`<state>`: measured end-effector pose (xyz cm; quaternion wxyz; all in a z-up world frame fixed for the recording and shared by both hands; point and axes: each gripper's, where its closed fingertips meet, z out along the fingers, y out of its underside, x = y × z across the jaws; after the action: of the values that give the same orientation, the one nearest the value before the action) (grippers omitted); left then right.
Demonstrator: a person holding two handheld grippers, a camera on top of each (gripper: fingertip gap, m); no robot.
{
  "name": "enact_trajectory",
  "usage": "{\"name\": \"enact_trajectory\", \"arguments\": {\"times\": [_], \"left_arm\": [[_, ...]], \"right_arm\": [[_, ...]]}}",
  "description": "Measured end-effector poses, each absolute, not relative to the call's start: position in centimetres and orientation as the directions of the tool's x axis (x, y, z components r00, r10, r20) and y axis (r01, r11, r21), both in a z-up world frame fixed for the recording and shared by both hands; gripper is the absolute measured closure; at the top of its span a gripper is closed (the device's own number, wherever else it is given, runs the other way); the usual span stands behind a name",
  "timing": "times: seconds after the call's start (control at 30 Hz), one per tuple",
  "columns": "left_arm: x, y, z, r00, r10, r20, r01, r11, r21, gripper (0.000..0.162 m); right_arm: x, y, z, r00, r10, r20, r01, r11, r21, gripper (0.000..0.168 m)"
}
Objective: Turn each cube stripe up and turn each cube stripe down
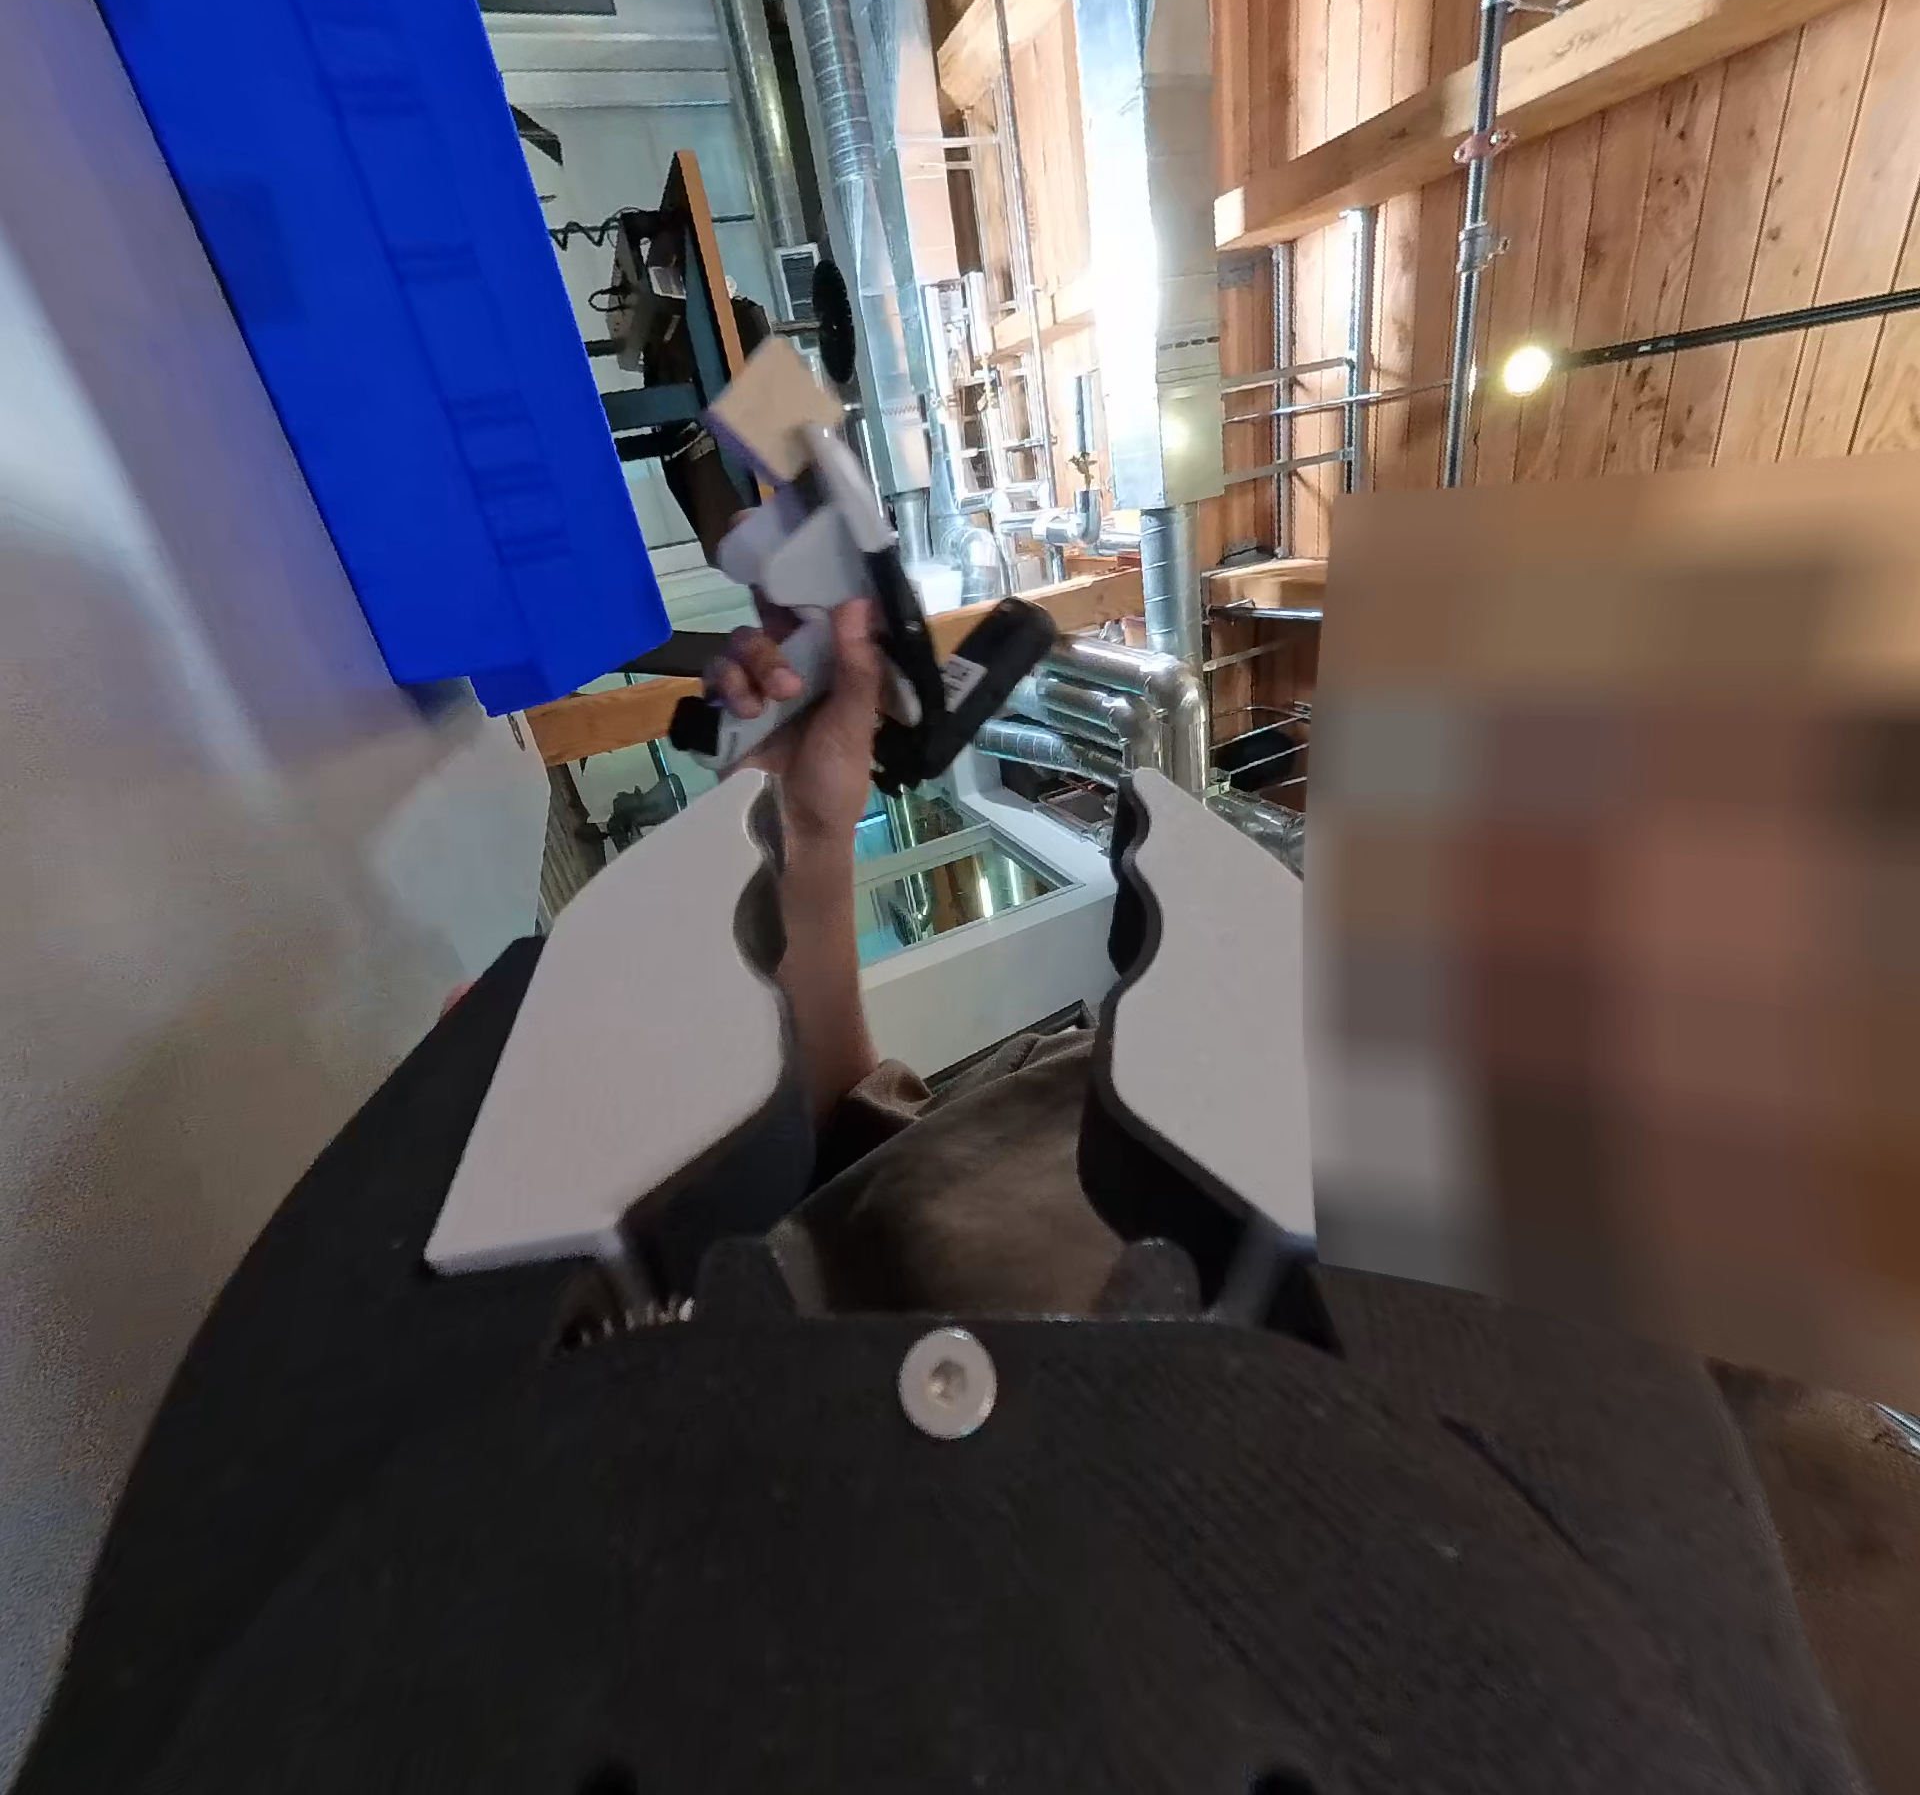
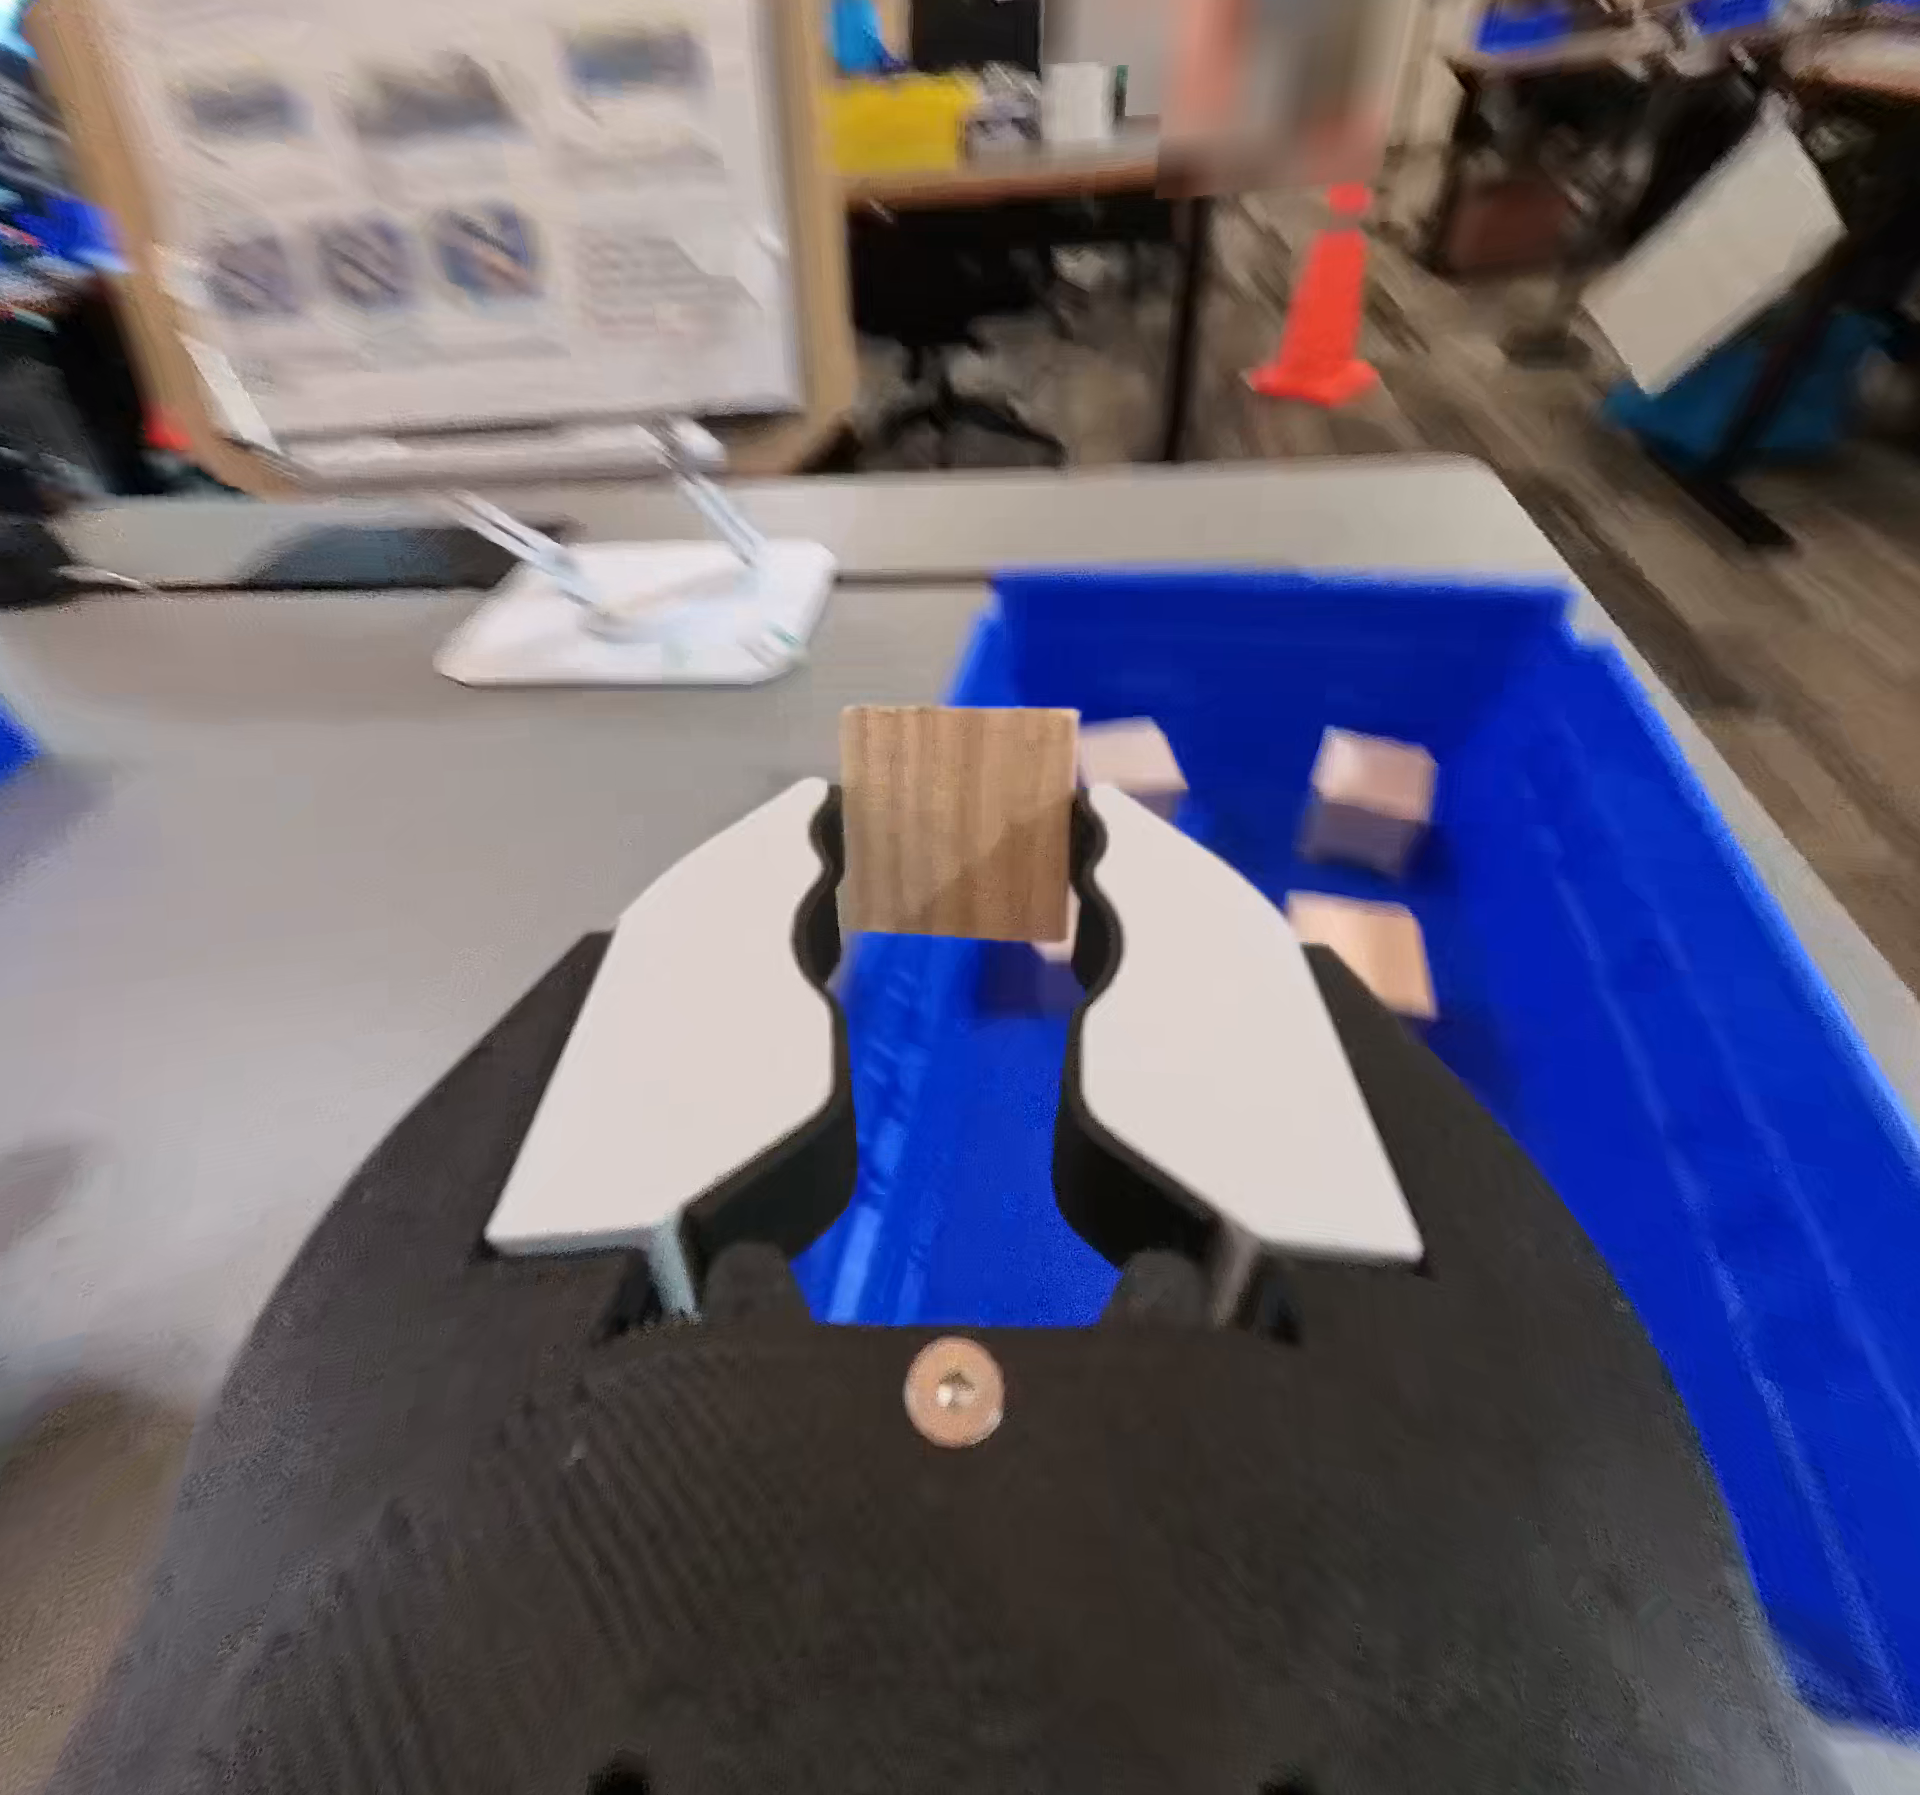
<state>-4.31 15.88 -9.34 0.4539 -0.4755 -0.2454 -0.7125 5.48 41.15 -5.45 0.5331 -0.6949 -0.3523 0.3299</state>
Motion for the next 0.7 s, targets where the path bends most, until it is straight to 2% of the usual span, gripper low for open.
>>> {"name": "enact_trajectory", "arguments": {"times": [0.13, 0.23, 0.43, 0.7], "left_arm": [[-4.0, 16.1, -9.7, -0.140, -0.404, 0.904, 0.873, -0.481, -0.080, 0.101], [-4.1, 16.2, -9.9, -0.156, -0.396, 0.905, 0.871, -0.487, -0.063, 0.101], [-4.2, 16.4, -10.2, -0.160, -0.387, 0.908, 0.871, -0.488, -0.055, 0.101], [-3.6, 16.4, -10.5, -0.186, -0.375, 0.908, 0.856, -0.516, -0.038, 0.102]], "right_arm": [[7.2, 43.5, -13.0, 0.604, 0.783, -0.150, 0.292, -0.393, -0.872, 0.126], [6.8, 43.2, -15.3, 0.594, 0.783, -0.182, 0.372, -0.468, -0.801, 0.125], [7.7, 43.2, -17.8, 0.610, 0.792, -0.030, 0.541, -0.443, -0.714, 0.125], [7.5, 42.6, -18.7, 0.612, 0.779, -0.136, 0.526, -0.529, -0.666, 0.125]]}}
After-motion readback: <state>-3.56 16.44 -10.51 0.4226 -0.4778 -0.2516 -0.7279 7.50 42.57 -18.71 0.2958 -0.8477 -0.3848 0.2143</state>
